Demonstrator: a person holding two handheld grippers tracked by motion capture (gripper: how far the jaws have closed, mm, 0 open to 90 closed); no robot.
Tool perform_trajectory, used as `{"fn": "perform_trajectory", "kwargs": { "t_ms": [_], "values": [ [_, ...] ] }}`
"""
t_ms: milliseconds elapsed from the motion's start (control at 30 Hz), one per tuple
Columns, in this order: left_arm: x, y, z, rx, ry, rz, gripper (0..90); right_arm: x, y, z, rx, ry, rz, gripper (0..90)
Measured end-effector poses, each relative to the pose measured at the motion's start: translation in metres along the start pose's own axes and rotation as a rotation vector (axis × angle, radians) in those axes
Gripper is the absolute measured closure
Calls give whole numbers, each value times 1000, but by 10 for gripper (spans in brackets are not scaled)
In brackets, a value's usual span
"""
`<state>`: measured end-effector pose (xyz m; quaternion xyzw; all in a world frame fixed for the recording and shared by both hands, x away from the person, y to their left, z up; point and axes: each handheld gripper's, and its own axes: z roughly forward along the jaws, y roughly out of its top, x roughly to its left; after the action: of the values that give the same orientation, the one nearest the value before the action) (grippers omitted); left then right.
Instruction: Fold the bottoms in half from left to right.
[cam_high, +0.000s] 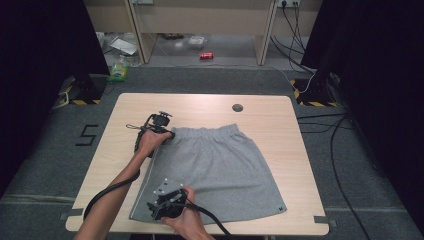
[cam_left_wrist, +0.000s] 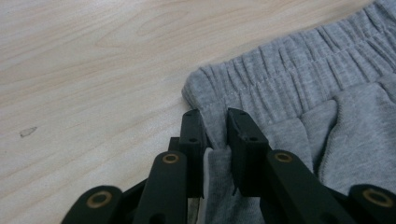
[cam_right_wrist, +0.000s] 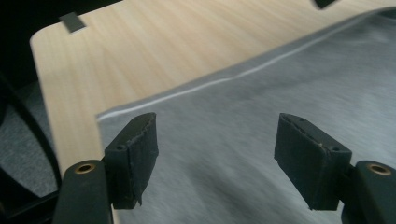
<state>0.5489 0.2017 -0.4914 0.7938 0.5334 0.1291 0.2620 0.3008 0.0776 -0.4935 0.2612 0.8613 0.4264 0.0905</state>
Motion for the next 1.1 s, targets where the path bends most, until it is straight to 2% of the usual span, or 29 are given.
{"fn": "perform_trajectory", "kwargs": {
  "t_ms": [67, 167, 233, 267, 433, 633, 867, 967, 1000, 1067, 1100],
  "values": [
    [0, 0, 0, -1, 3, 5, 759, 4, 1, 2, 7, 8, 1, 309],
    [2, 0, 0, -4, -4, 4, 759, 15, 5, 10, 4, 31, -30, 309],
    [3, 0, 0, -6, -1, 7, 759, 17, 5, 12, 5, 39, -33, 311],
    [4, -1, 0, -6, -7, 6, 758, 24, 4, 17, 21, 49, -30, 313],
    [6, -1, 0, -7, -2, 1, 758, 36, 3, 28, 35, 73, -48, 314],
    [4, 0, 0, -5, 10, 16, 758, 47, 2, 41, 57, 75, -69, 316],
    [5, -1, 0, -8, -1, 6, 758, 51, 2, 48, 68, 63, -79, 332],
    [6, -1, 0, -12, -2, 6, 759, 51, 2, 51, 76, 44, -101, 381],
    [6, -1, 0, -13, -3, 6, 758, 51, 2, 51, 80, 38, -108, 460],
    [6, -1, 0, -14, -6, 7, 758, 50, 2, 50, 73, 38, -104, 557],
    [6, -1, 0, -14, -6, 7, 759, 50, 2, 50, 73, 38, -104, 557]
  ]
}}
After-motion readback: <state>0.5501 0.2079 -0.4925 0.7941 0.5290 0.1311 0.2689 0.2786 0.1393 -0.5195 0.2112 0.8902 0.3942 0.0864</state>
